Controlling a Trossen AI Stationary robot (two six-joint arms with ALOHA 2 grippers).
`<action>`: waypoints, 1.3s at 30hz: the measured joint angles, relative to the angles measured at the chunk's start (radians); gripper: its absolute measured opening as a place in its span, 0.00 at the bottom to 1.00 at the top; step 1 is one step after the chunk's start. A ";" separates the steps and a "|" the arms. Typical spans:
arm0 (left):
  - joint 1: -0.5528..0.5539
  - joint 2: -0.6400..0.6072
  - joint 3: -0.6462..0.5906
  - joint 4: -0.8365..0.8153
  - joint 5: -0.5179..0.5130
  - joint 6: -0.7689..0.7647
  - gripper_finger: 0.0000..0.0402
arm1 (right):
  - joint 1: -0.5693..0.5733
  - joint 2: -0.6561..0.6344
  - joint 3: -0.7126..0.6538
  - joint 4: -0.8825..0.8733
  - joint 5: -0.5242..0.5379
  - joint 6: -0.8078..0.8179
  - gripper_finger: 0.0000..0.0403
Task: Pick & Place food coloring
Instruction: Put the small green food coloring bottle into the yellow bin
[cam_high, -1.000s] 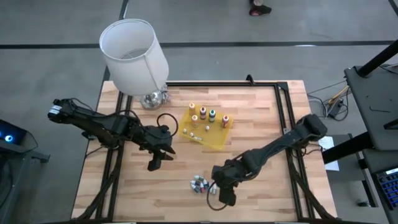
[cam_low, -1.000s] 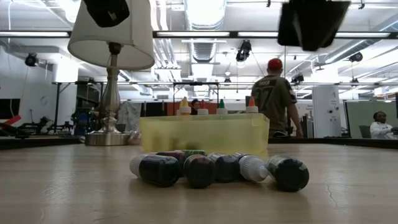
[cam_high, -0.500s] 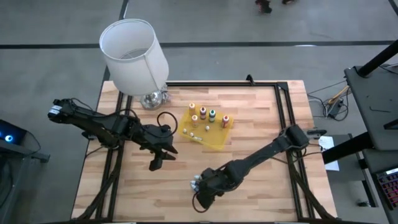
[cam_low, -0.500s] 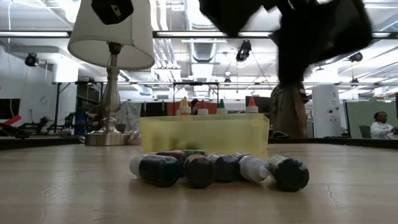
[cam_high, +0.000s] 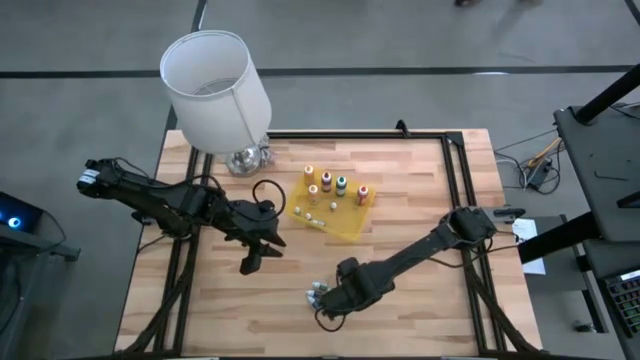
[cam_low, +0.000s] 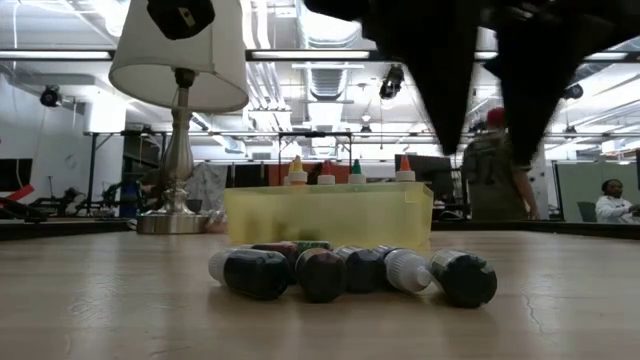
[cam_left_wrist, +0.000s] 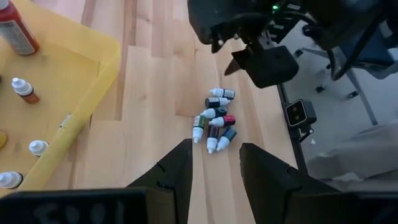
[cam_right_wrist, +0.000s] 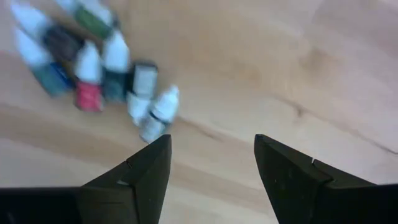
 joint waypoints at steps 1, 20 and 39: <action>0.000 0.000 0.000 0.000 -0.002 0.000 0.26 | 0.002 0.000 0.006 0.003 0.030 0.012 0.55; -0.025 0.060 0.000 0.047 0.027 -0.102 0.26 | 0.042 0.001 0.012 0.052 0.092 -0.309 0.55; -0.066 0.186 -0.001 0.181 -0.045 -0.044 0.26 | 0.001 0.001 0.012 0.236 0.100 -0.804 0.55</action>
